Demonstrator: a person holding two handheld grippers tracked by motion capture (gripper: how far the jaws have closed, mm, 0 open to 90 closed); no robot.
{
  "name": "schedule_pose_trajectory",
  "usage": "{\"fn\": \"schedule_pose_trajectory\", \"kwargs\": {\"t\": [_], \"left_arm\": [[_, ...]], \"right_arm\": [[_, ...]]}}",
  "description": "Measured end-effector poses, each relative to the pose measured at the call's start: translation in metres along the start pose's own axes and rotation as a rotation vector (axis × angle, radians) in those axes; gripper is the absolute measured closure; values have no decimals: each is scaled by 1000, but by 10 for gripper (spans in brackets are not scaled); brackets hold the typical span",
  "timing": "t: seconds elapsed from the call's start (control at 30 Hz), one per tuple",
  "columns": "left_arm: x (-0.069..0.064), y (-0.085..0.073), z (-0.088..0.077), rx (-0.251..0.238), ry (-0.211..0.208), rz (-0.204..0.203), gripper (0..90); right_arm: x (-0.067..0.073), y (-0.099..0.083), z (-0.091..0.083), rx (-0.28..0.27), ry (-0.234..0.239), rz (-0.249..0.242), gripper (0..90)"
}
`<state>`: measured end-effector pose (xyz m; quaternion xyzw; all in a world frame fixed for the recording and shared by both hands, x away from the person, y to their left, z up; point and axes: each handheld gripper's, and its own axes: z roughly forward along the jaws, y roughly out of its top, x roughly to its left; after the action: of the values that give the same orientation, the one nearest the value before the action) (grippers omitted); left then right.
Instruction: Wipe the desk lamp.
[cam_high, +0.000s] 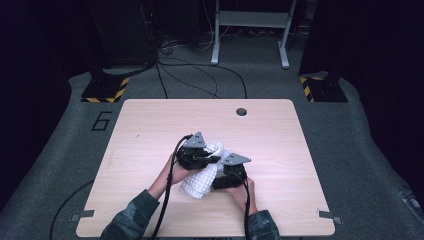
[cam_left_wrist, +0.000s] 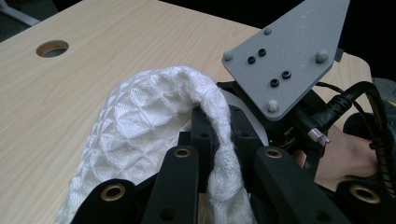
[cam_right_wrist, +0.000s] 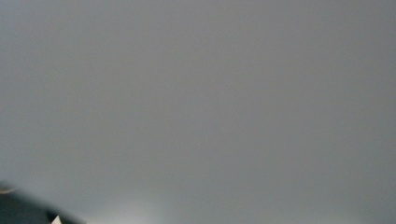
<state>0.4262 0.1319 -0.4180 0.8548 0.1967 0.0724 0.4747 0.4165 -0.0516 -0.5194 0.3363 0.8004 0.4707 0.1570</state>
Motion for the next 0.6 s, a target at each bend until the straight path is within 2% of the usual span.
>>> {"fn": "schedule_pose_trajectory", "kwargs": {"t": [0.1,0.13,0.17,0.3,0.4,0.47,0.53,0.6], "left_arm": [[0,0,0,-2,1,-1,831],[0,0,0,0,-1,-1,831],[0,0,0,1,5,0,831],[-4,2,-1,13,12,-3,831],[-8,3,0,15,-42,-3,831],[-10,4,1,21,-31,4,833],[-6,5,3,16,-53,-8,833],[-5,6,5,14,-45,-15,834]], "right_arm": [[0,-1,0,-10,8,15,49],[0,-1,0,-7,-3,7,49],[0,-1,0,-6,-5,22,50],[0,-2,0,-2,0,12,52],[0,-2,0,-3,-1,15,53],[0,-2,0,-2,4,15,53],[0,-2,0,-5,5,15,53],[0,-2,-1,-2,0,13,54]]}}
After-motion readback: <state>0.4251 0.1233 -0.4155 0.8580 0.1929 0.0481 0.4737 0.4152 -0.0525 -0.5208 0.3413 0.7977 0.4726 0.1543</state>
